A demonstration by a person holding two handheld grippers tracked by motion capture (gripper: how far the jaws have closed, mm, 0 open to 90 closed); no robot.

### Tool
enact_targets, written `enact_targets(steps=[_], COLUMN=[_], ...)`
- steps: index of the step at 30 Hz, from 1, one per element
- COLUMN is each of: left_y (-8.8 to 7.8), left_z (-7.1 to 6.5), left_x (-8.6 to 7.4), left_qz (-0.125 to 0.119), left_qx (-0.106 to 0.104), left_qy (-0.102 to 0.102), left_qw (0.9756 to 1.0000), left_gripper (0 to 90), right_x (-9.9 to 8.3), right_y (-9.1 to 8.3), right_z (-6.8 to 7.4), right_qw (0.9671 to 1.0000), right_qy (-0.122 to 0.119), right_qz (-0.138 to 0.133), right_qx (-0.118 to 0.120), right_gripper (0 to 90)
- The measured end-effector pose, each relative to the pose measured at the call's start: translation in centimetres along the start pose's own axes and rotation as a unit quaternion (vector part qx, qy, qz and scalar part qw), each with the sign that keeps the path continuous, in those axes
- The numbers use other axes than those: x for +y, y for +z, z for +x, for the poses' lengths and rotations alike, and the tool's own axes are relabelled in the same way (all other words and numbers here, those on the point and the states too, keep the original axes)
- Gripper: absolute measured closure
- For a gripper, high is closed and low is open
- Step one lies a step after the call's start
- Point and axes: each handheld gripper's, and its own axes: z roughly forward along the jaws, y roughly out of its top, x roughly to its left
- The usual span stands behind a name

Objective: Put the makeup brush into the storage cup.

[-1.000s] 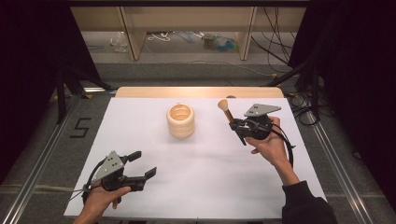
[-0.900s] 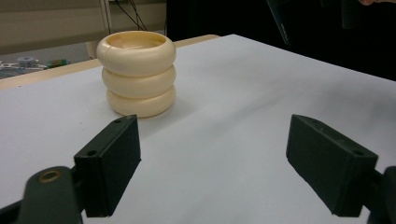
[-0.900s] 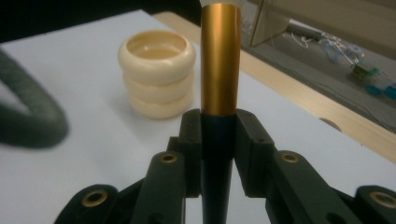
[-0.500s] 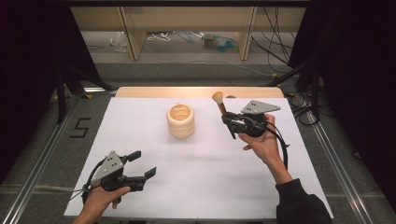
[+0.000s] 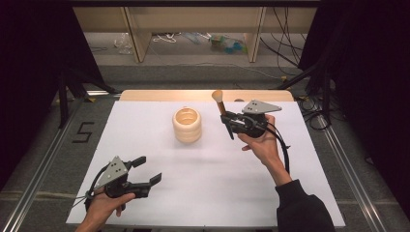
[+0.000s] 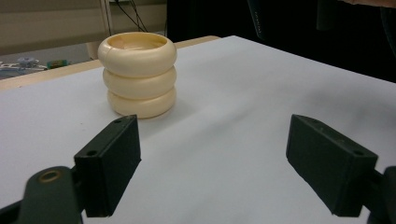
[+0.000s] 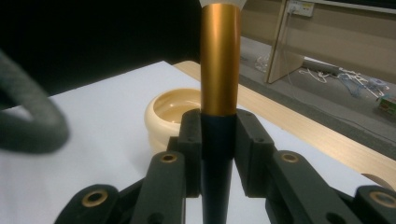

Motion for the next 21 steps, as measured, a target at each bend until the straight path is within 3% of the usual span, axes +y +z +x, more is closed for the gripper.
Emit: enact_targets(steps=[14, 21], left_y=[-0.1, 0.0], left_z=[0.0, 0.0], left_x=[0.0, 0.0], left_qz=[0.002, -0.001], left_qx=[0.003, 0.002], left_qy=[-0.001, -0.001], left_qw=[1.0000, 1.0000], left_gripper=[17.7, 17.8], right_x=[0.9, 1.2], right_y=[3.0, 4.7], right_z=[0.2, 0.2], right_qw=[0.9995, 0.9987], right_qy=[0.015, 0.035], right_qz=[-0.025, -0.034], right_qx=[0.009, 0.017], right_gripper=[74.6, 74.5])
